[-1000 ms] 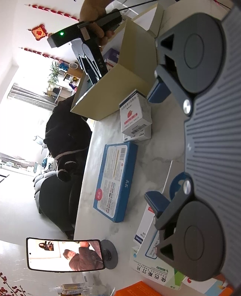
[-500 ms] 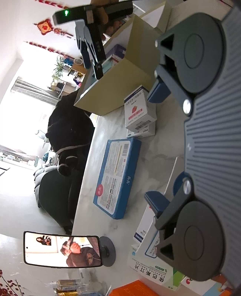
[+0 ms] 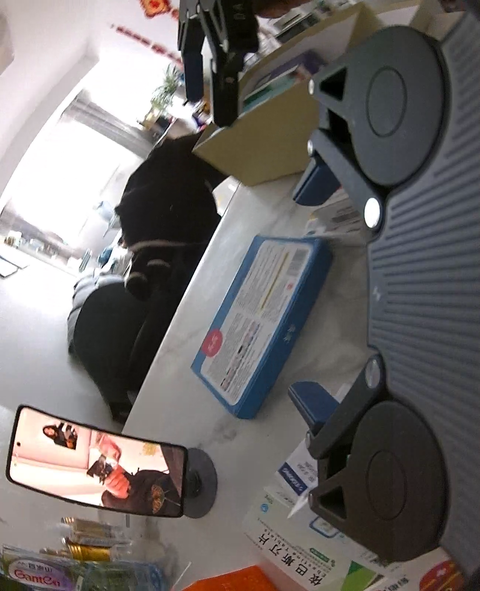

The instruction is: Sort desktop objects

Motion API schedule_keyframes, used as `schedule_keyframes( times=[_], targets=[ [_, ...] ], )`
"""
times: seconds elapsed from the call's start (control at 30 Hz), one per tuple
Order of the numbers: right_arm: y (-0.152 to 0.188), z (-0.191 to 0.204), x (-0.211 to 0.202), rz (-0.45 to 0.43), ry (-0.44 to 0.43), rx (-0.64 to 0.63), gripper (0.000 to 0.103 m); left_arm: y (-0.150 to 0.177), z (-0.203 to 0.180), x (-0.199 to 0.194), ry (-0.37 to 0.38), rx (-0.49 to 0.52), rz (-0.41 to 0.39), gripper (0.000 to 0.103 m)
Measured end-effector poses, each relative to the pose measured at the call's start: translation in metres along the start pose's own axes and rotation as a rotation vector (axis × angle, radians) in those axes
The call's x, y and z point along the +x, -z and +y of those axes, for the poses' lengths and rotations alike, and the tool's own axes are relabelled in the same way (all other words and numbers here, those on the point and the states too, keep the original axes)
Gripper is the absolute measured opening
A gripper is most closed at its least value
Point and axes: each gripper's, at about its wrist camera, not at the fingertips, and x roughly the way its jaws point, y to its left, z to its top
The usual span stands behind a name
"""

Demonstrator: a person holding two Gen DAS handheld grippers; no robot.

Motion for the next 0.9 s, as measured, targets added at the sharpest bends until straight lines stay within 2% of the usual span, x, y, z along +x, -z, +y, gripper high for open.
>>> schedule_keyframes(
  times=[0.1,0.13,0.23,0.3,0.43,0.7,0.9],
  targets=[
    [-0.018,0.018,0.024,0.048,-0.040,-0.030,0.097,-0.004,-0.002,0.006,-0.037,-0.013,-0.015,0.103],
    [-0.023,0.023,0.034,0.071,-0.052,-0.028,0.101,-0.005,-0.002,0.008,-0.045,-0.019,-0.018,0.103],
    [-0.037,0.029,0.062,0.145,-0.092,0.001,0.102,-0.008,-0.005,0.013,-0.071,-0.029,-0.028,0.103],
    [-0.044,0.030,0.079,0.162,-0.105,0.032,0.102,-0.009,-0.008,0.016,-0.085,-0.020,-0.033,0.103],
    [-0.050,0.025,0.107,0.191,-0.123,0.079,0.102,-0.009,-0.008,0.024,-0.070,-0.057,-0.012,0.103],
    [-0.040,0.009,0.156,0.273,-0.139,0.201,0.102,-0.011,-0.004,0.047,-0.038,-0.138,0.053,0.103],
    [-0.028,0.005,0.184,0.319,-0.171,0.289,0.102,-0.010,-0.001,0.059,-0.044,-0.174,0.104,0.103]
  ],
)
